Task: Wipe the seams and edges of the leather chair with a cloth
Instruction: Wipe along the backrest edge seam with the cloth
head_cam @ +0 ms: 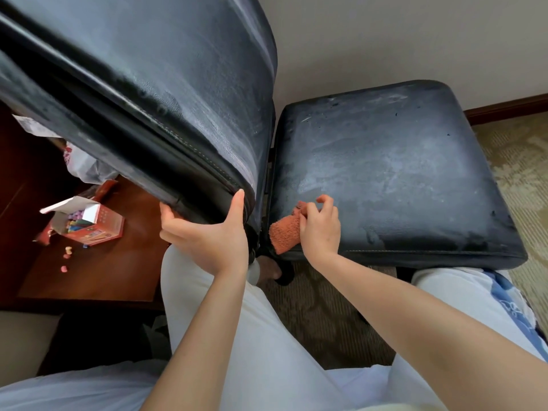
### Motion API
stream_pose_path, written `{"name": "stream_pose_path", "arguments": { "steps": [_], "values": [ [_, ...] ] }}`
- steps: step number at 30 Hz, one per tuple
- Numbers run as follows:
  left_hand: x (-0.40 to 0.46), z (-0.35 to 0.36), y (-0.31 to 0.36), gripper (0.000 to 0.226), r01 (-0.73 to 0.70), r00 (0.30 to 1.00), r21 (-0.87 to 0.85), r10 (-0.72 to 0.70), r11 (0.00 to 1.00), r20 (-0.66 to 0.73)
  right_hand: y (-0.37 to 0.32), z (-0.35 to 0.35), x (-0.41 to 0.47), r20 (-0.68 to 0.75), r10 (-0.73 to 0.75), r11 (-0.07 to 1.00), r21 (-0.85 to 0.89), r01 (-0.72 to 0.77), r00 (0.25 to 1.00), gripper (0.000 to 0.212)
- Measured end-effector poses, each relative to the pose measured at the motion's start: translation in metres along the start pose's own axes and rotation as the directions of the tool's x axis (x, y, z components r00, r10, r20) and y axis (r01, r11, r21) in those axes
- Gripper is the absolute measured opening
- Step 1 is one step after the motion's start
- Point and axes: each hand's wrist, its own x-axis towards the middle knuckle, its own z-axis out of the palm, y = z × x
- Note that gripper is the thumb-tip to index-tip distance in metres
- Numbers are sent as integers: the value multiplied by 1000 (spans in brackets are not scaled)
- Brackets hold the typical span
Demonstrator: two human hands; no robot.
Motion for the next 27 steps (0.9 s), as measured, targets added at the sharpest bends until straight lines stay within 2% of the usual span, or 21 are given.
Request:
{"name": "stream_pose_path", "arguments": {
  "steps": [1, 3, 6, 8, 9, 11, 13, 15, 19, 22, 25, 27],
  "values": [
    [0, 0, 0, 108, 1, 1000, 2, -1, 1000, -2, -1, 4, -2, -47, -18, 999, -31, 16, 999, 15],
    [0, 1, 0, 108, 4, 1000, 3, -4, 1000, -5, -6, 8, -6, -77, -21, 997, -82, 14, 997, 34],
    [-1, 2, 0, 108, 5, 1000, -5, -5, 1000, -1, -16, 13, -16, 135, 29, 986, -165, -6, 990, 80],
    [0, 2, 0, 108, 1, 1000, 1, -1, 1000, 1, -18, 17, -21, 206, 36, 978, -209, 8, 978, 93],
    [0, 1, 0, 109, -4, 1000, 3, 4, 1000, -1, -18, 16, -22, 204, 27, 977, -212, 17, 979, 91],
    [1, 1, -1, 109, -12, 1000, 2, 12, 1000, -5, -16, 13, -21, 141, -39, 985, -159, 62, 989, 73],
    [1, 1, -1, 109, -11, 1000, -3, 11, 1000, -6, -11, 11, -17, 109, -124, 991, -42, 129, 986, 53],
    [0, 1, -1, 109, -9, 1000, -5, 9, 1000, -3, -10, 8, -14, 106, -181, 981, 94, 172, 978, 47],
    [-1, 2, -1, 107, -22, 1000, -13, 22, 1000, -4, -23, 9, -24, 236, -249, 952, 238, 192, 939, 37],
    [-1, 3, -3, 106, -34, 999, -33, 34, 999, -6, -33, 29, -42, 295, -390, 918, 203, 342, 872, 30],
    [0, 5, -3, 106, -34, 999, -52, 34, 998, -11, -34, 47, -45, 306, -475, 876, 76, 476, 825, 28],
    [-1, 5, -3, 105, -38, 999, -56, 38, 998, -9, -31, 52, -46, 327, -556, 794, -64, 605, 764, 29]
  ]
}}
